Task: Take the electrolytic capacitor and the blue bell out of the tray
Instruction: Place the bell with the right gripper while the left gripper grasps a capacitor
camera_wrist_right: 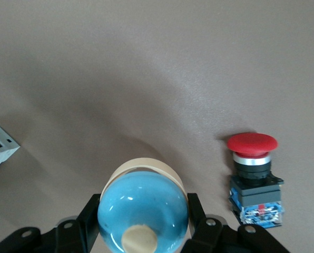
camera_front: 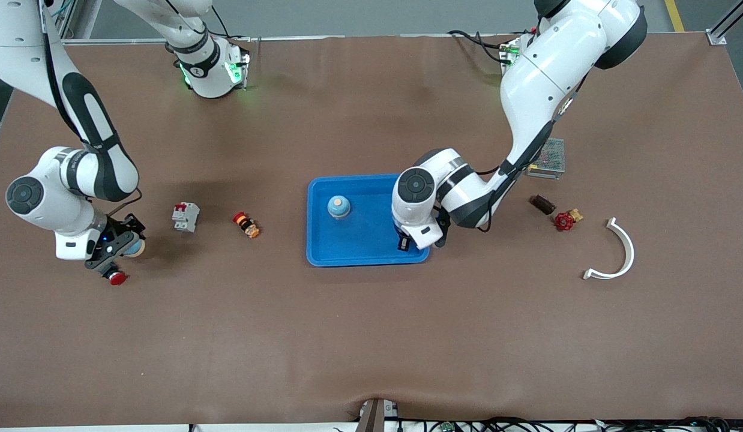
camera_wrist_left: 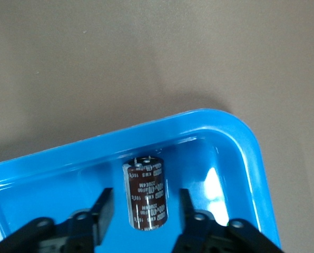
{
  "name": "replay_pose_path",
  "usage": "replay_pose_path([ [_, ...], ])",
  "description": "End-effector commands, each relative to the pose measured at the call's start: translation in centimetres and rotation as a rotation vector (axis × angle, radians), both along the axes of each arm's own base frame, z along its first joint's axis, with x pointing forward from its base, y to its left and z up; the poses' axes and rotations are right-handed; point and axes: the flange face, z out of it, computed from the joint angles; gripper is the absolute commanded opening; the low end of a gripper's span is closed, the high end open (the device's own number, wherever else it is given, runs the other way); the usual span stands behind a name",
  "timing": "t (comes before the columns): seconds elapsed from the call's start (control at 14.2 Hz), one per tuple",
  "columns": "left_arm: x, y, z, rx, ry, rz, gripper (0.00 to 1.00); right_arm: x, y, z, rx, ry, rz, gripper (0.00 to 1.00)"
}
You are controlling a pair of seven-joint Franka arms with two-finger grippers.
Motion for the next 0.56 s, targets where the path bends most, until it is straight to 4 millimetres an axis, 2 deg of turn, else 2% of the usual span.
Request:
replay_pose_path([
  [0.0,0.7,-0.2,0.4,-0.011,-0.005,0.015,0.28,-0.6,0.1,-0.7,0.019,-0.013,-0.004,0.32],
  [0.14,0.5,-0.4,0.7,-0.007,-0.013,0.001,0.0,-0.9,0.1,-1.4,0.02,-0.011,-0.006,0.32],
  [0.35,0.5,-1.0,3.1,-0.01,-0.046,-0.017,0.0,-1.2,0.5,-2.9,0.025,-0.018,-0.004,0.32],
  [0.49,1.1,-0.6,5.9,-0.002,-0.071,-0.031,0.0,-1.5,0.7,-3.5,0.032,-0.013,-0.009,0.32],
])
